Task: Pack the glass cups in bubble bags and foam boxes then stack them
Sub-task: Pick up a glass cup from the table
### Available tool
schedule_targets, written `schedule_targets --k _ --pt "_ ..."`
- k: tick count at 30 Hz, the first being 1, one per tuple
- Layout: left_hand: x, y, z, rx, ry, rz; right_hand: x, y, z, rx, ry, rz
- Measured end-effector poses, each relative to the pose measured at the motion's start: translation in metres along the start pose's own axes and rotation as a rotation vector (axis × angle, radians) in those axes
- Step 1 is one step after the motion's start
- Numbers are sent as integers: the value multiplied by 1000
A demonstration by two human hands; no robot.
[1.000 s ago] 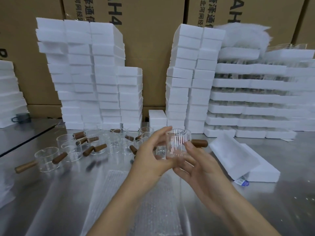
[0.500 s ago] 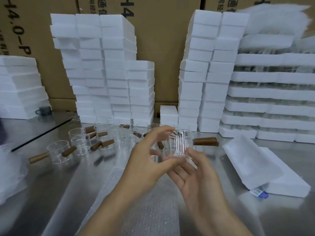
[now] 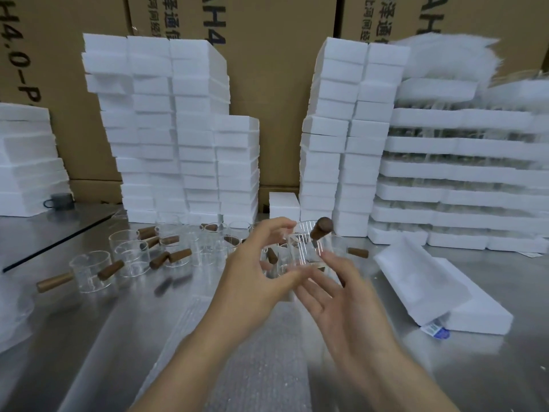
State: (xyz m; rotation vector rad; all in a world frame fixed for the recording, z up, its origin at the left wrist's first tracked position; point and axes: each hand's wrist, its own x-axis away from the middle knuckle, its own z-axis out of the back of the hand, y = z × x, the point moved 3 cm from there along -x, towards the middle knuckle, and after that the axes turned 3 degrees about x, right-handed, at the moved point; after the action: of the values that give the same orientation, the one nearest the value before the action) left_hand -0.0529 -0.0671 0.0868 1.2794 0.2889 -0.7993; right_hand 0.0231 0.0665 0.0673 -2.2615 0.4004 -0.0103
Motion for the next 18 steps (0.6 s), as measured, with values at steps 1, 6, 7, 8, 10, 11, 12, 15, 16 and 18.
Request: schedule_targets --k 1,6,7,8,10,11,12,15,16,18 --pt "0 0 0 1 0 6 -1 0 1 44 36 51" --pt "1 2 6 -57 26 -30 3 -4 11 477 265 380" --pt "2 2 6 -83 20 -47 5 -5 11 554 280 435" --pt "2 2 6 -106 14 -68 6 -6 10 596 272 478" --pt "3 1 4 -133 10 -112 7 -4 10 616 245 524" --pt "3 0 3 -147 14 -134 8 -4 8 629 229 537" --pt "4 -1 2 -165 24 -155 8 -2 6 645 212 545" --pt "5 -2 2 -188 55 -167 8 -3 4 620 197 535" --pt "4 -2 3 -180 60 -148 7 -2 5 592 205 492" --pt "4 -3 5 -157 61 -125 4 1 8 492 196 337"
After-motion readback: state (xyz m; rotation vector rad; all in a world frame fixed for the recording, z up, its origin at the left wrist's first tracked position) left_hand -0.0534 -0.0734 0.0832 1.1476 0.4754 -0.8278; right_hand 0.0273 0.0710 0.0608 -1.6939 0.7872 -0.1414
